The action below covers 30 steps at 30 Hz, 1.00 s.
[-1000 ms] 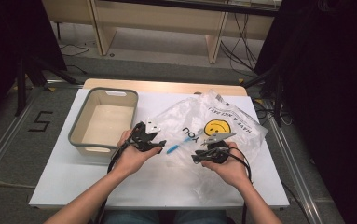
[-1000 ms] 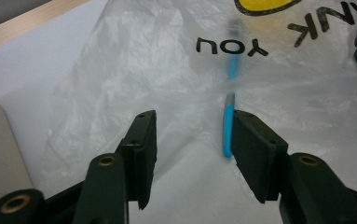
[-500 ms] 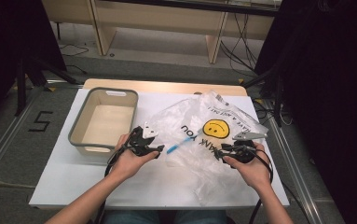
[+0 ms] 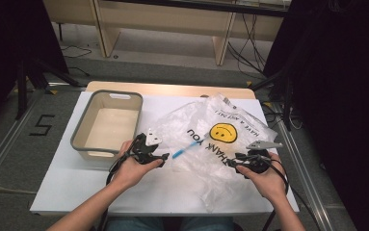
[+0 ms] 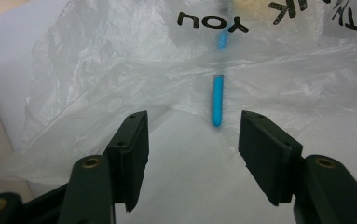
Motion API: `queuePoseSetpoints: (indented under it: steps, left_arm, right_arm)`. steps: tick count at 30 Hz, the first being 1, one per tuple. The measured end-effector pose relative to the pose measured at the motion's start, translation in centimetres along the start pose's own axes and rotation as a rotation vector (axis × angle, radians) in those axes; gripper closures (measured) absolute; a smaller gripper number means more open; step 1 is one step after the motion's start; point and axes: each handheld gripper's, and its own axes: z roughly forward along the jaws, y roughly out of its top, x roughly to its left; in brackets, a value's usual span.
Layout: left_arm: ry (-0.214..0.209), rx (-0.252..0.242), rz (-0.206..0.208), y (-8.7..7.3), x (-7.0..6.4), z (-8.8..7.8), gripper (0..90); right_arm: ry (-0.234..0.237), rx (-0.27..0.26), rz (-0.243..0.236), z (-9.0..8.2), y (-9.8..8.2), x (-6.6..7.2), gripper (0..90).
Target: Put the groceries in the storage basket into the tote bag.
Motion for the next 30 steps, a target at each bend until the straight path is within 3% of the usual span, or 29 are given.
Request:
queuePoseSetpoints:
  steps: [8, 12, 21, 30]
  left_arm:
    - [-0.003, 0.006, 0.005, -0.2, -0.1, 0.2, 43.2]
    - [0.002, 0.006, 0.007, -0.2, -0.1, 0.2, 43.4]
    - [-0.008, 0.004, 0.007, -0.3, -0.4, 0.4, 44.1]
    - [-0.003, 0.009, 0.016, -0.1, -0.5, 0.4, 44.3]
  right_arm:
    - [-0.049, 0.017, 0.040, -0.7, -0.4, -0.6, 52.7]
    - [-0.094, 0.079, 0.084, -1.1, -0.8, -0.7, 52.9]
    - [-0.137, 0.208, 0.180, -0.8, -2.1, -0.6, 51.6]
    - [-0.214, 0.244, 0.280, -1.5, -2.5, -0.4, 51.9]
